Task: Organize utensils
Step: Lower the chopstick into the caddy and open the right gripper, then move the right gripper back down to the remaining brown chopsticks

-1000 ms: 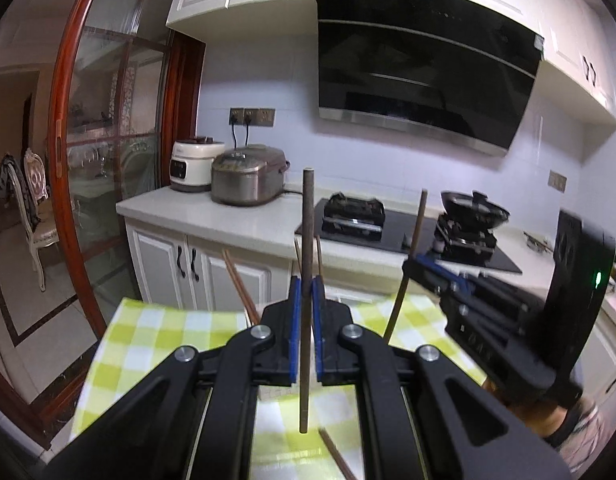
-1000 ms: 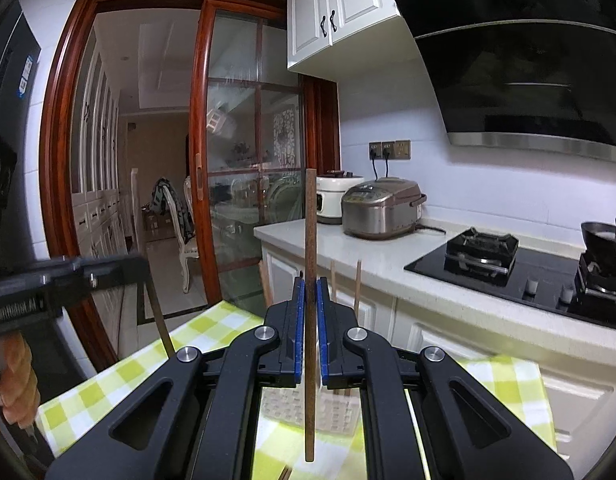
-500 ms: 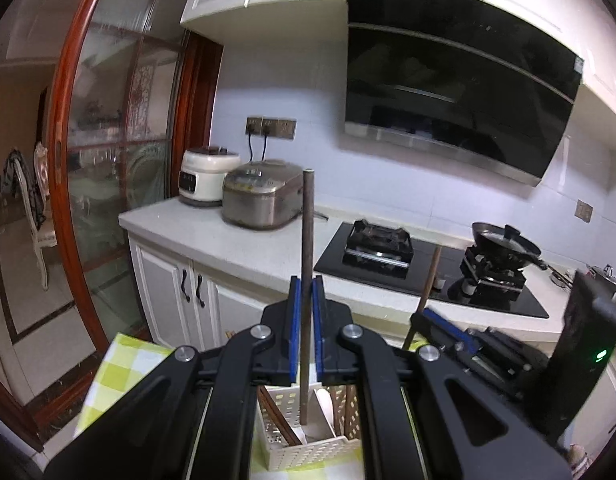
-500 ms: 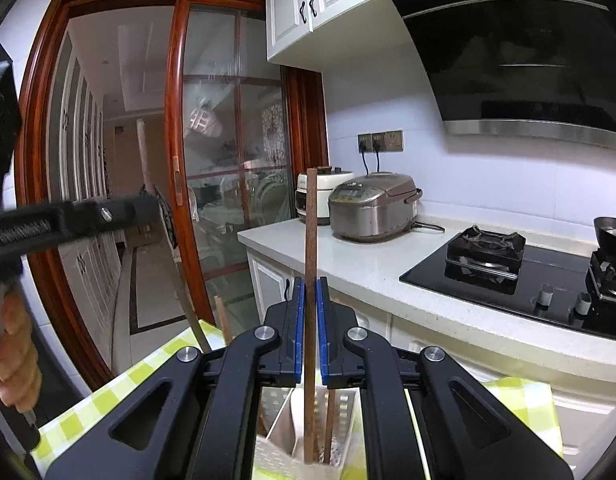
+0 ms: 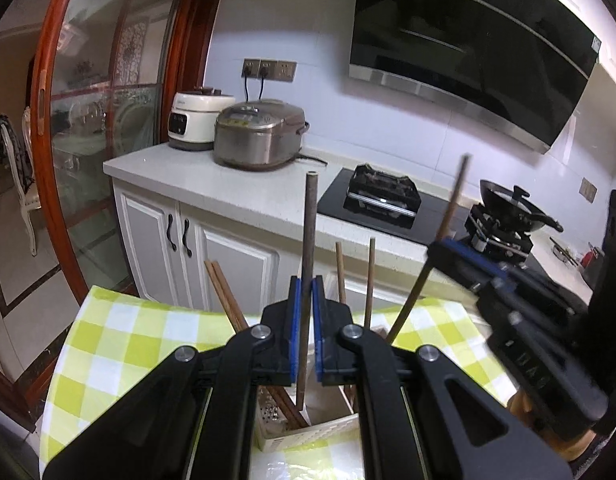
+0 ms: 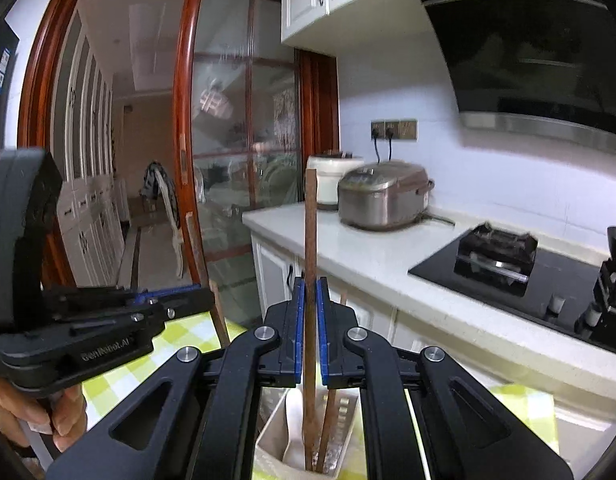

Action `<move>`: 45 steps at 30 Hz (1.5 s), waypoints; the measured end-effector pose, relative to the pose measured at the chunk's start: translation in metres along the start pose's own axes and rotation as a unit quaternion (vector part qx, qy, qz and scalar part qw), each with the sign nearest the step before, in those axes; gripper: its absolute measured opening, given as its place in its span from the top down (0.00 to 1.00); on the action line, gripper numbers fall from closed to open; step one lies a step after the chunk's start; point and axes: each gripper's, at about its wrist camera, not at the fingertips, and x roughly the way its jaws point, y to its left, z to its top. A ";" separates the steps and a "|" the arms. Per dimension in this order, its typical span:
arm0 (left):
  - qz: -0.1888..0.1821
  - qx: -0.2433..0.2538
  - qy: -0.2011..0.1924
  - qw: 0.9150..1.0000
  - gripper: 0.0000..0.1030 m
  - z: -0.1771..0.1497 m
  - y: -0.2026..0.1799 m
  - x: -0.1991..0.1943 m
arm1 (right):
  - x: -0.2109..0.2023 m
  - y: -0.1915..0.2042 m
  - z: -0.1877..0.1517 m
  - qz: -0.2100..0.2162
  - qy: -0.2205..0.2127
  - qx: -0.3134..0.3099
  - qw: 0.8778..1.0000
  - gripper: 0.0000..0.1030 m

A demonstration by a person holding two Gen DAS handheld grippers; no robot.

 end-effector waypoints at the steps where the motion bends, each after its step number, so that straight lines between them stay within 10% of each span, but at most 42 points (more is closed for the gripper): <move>1: 0.005 0.000 0.004 1.000 0.94 -0.001 0.000 0.003 | 0.006 0.000 -0.003 0.000 0.012 0.004 1.000 0.93; 6: 0.028 -0.003 -0.016 0.999 0.52 -0.004 0.004 -0.005 | 0.026 -0.009 -0.016 -0.006 0.049 0.038 0.998 0.78; 19: 0.144 0.002 -0.083 0.986 0.10 -0.078 0.014 -0.086 | -0.040 -0.018 -0.094 -0.014 0.071 0.073 0.995 0.68; 33: 0.165 0.025 -0.001 0.986 0.08 -0.218 -0.002 -0.118 | -0.074 0.040 -0.226 0.010 0.183 0.092 0.979 0.68; 45: 0.160 0.034 0.023 0.986 0.08 -0.257 -0.001 -0.123 | -0.066 0.073 -0.241 0.006 0.225 0.070 0.972 0.84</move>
